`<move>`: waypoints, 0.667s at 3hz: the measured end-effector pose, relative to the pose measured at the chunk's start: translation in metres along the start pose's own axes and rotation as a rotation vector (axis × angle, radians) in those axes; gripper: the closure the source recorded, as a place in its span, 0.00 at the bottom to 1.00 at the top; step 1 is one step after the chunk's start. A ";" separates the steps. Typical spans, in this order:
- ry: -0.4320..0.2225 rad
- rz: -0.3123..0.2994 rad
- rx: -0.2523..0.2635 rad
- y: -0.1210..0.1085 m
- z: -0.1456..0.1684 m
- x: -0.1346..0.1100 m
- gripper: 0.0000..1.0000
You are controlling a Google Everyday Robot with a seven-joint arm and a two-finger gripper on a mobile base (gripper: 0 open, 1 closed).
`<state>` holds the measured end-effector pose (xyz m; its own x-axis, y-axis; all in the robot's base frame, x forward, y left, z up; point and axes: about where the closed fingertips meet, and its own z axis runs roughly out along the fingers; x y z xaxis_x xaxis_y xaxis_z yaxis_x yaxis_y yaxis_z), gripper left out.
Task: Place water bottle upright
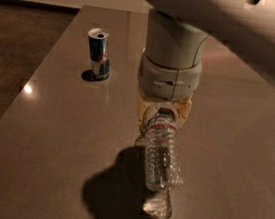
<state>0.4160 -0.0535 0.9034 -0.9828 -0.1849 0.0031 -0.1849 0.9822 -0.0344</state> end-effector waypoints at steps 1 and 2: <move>-0.093 -0.105 -0.047 0.002 -0.027 -0.016 1.00; -0.190 -0.221 -0.089 0.002 -0.050 -0.024 1.00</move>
Offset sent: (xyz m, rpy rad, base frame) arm 0.0260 0.0051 0.0763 0.1815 -0.2438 0.4019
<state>0.4389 -0.0454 0.9527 -0.9019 -0.3895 -0.1867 -0.4022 0.9149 0.0341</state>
